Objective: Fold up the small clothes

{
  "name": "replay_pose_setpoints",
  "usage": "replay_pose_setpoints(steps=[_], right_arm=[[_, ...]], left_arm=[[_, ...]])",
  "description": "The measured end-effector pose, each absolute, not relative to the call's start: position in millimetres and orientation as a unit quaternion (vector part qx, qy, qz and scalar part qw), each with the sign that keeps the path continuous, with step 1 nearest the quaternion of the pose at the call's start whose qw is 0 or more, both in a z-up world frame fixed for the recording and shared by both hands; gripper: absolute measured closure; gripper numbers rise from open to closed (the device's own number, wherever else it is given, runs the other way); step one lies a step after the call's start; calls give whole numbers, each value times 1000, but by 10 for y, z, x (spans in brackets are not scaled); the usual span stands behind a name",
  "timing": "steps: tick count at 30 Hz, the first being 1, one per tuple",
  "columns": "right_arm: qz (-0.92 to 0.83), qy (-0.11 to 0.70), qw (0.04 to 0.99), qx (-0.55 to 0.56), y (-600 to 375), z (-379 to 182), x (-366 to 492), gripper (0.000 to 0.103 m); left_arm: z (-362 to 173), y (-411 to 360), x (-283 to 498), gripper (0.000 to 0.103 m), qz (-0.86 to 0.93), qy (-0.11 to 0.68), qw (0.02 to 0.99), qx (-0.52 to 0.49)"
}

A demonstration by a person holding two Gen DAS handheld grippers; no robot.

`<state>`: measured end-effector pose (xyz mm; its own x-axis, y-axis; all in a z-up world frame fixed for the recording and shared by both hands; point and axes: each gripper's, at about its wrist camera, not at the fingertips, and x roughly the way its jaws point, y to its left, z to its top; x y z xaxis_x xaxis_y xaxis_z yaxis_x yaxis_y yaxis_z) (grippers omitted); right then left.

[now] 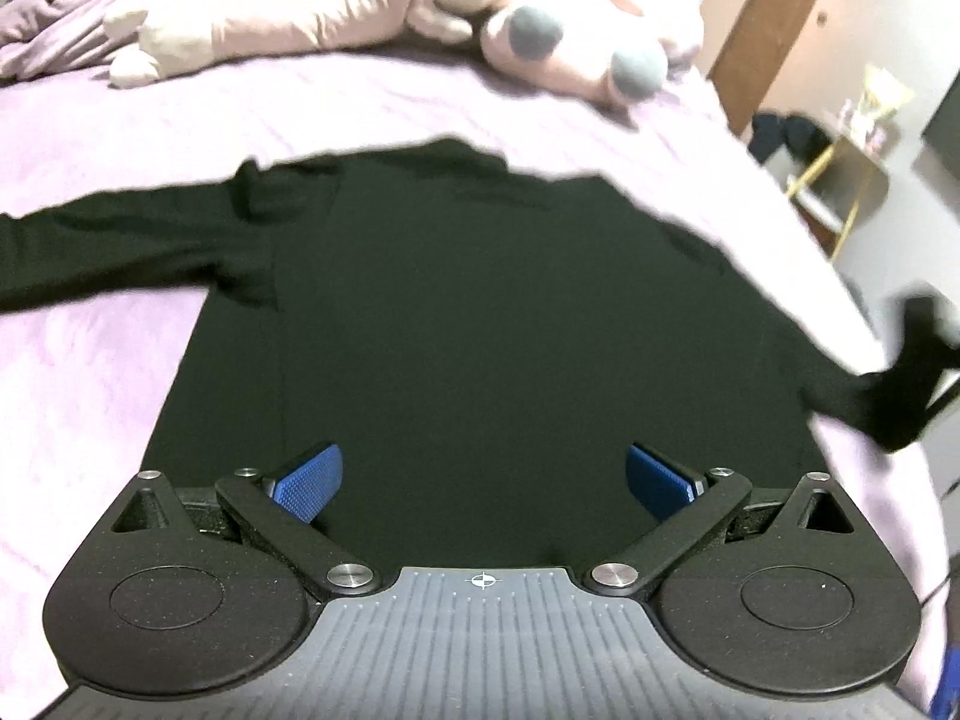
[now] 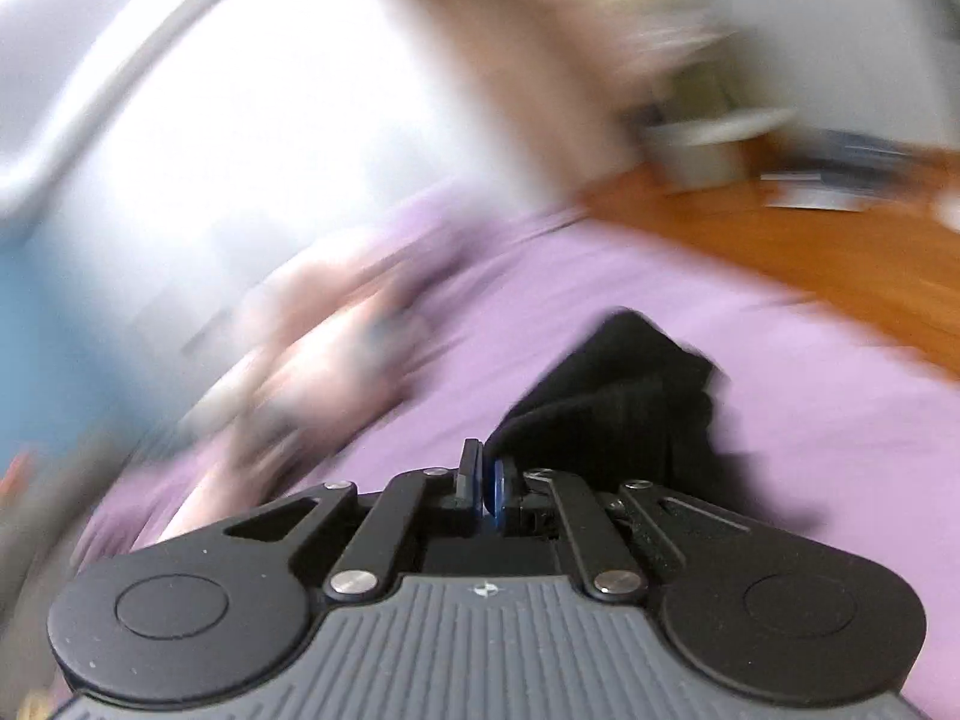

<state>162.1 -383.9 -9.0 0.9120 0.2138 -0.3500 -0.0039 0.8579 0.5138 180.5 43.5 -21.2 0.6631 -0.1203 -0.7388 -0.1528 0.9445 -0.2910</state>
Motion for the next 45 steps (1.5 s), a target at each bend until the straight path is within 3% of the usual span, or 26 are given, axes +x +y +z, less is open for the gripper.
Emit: replay_pose_setpoints(steps=[1, 3, 8, 15, 16, 18, 21, 23, 25, 26, 27, 30, 37, 40, 43, 45], right_arm=[[97, 230, 935, 250, -3581, -162, 1685, 92], [127, 283, 921, 237, -3233, -355, 1759, 73], [69, 327, 894, 298, -3184, -816, 1676, 73], [37, 334, 857, 390, -3507, -1262, 1367, 74], [38, 327, 858, 394, -3521, -1288, 1343, 74], [42, 320, 858, 399, -3555, -1333, 1307, 75], [46, 314, 856, 408, -3555, -1354, 1294, 76], [49, 312, 856, 410, -3562, -1336, 1304, 76], [51, 310, 857, 407, -3562, -1342, 1304, 77], [52, 310, 858, 407, -3560, -1331, 1303, 77], [51, 309, 858, 408, -3560, -1328, 1299, 77], [49, 307, 859, 406, -3571, -1329, 1218, 77], [38, 320, 857, 402, -3596, -1260, 1238, 80], [29, 324, 857, 401, -3626, -1220, 1247, 80], [20, 329, 857, 396, -3634, -1158, 1298, 80], [13, 324, 863, 389, -3641, -1087, 1357, 76]], left_arm=[[-170, 440, 1833, 0, 2, 404, 899, -173], [-98, 443, 1902, 0, -16, 387, 904, -181], [-146, 440, 2243, 1, -48, 374, 904, -203], [-504, 235, 3133, 18, -105, 417, 859, -278], [-559, 180, 3260, 21, -108, 426, 854, -277], [-696, 72, 3492, 38, -109, 450, 844, -270], [-880, -12, 3730, 49, -94, 488, 826, -264], [-943, -31, 3752, 51, -92, 489, 828, -259], [-985, -47, 3771, 66, -90, 492, 828, -254], [-1001, -48, 3783, 84, -79, 498, 827, -250], [-1011, -39, 3787, 92, -75, 498, 827, -251], [-1048, -4, 3765, 99, -87, 496, 822, -265], [-587, 315, 3558, 100, -79, 423, 865, -257], [-305, 663, 3415, 100, -23, 384, 904, -188], [-308, 901, 3379, 99, 10, 397, 908, -135], [-449, 1047, 3371, 88, 5, 414, 896, -159]])
